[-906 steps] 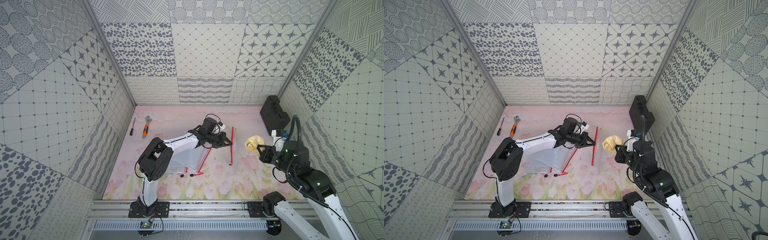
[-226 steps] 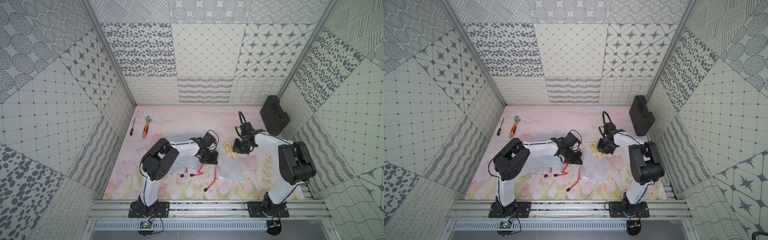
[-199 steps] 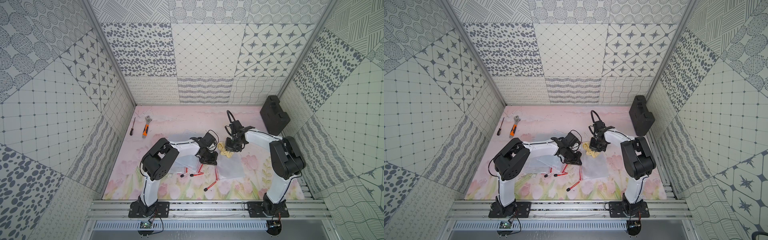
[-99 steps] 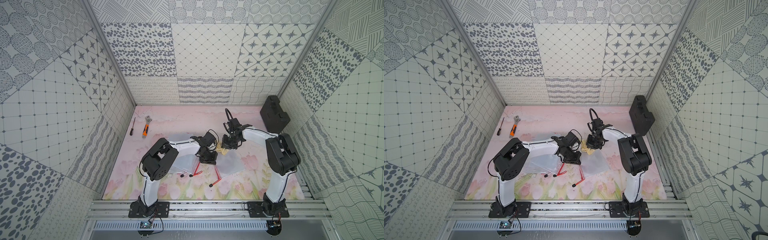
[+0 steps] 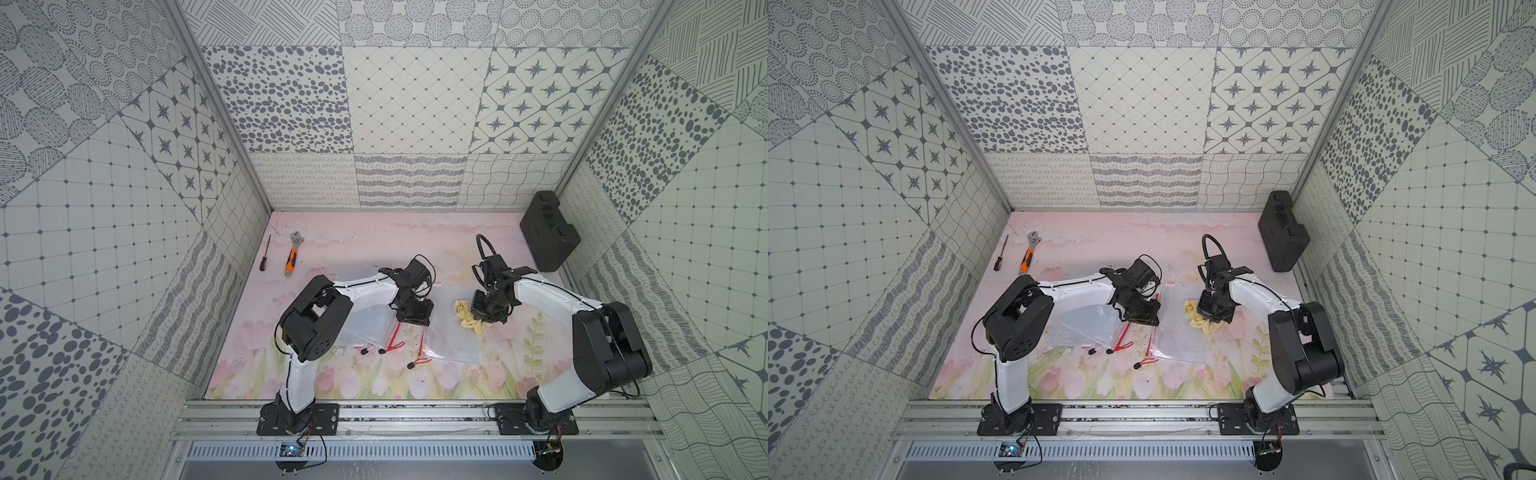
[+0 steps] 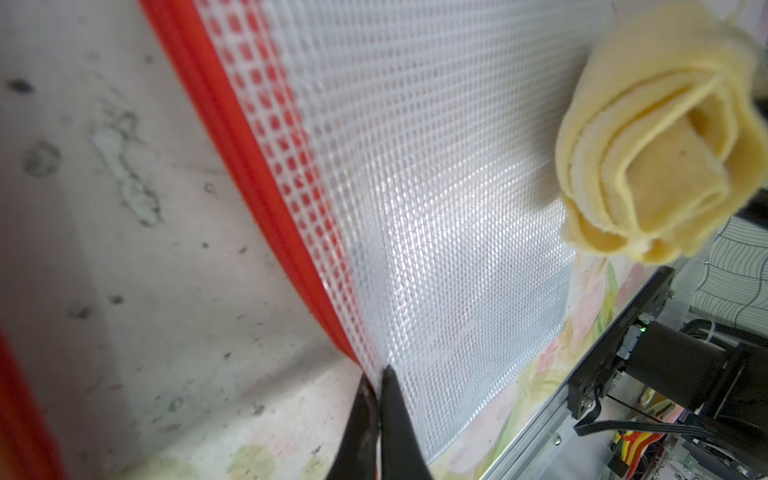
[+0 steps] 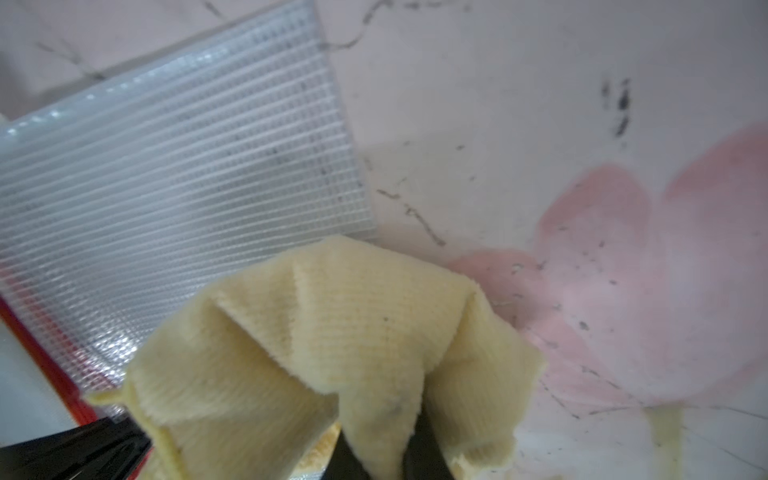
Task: Wipe the document bag
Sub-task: Wipe the dirt from the document bag.
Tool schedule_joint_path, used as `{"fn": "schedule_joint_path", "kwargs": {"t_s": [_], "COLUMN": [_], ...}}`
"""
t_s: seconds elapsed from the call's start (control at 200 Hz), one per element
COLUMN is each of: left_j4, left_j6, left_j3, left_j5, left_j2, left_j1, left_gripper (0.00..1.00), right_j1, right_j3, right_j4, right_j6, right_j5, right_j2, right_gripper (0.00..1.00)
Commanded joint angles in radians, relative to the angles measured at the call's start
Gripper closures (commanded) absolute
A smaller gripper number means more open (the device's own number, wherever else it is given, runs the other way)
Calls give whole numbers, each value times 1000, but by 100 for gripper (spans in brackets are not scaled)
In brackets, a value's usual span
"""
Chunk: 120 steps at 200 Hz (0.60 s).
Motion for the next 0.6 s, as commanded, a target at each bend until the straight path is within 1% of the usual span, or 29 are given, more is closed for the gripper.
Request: {"fn": "schedule_joint_path", "kwargs": {"t_s": [0.0, 0.08, 0.165, 0.35, 0.485, 0.595], "left_j4": [-47, -44, -42, -45, -40, -50], "left_j6": [66, 70, 70, 69, 62, 67], "left_j3": [11, 5, -2, 7, 14, 15], "left_j5": [21, 24, 20, 17, 20, 11], "left_j2": [9, 9, 7, 8, 6, 0], "left_j1": [6, 6, 6, 6, 6, 6], "left_gripper": [100, 100, 100, 100, 100, 100], "right_j1": [76, 101, 104, 103, 98, 57], "right_j3": [122, 217, 301, 405, 394, 312], "right_j4": [56, 69, 91, 122, 156, 166], "right_j6": [54, 58, 62, 84, 83, 77], "right_j5": [9, -21, -59, -118, -133, -107], "right_j2": [29, 131, 242, 416, 471, 444], "right_gripper": [100, 100, 100, 100, 100, 100]}}
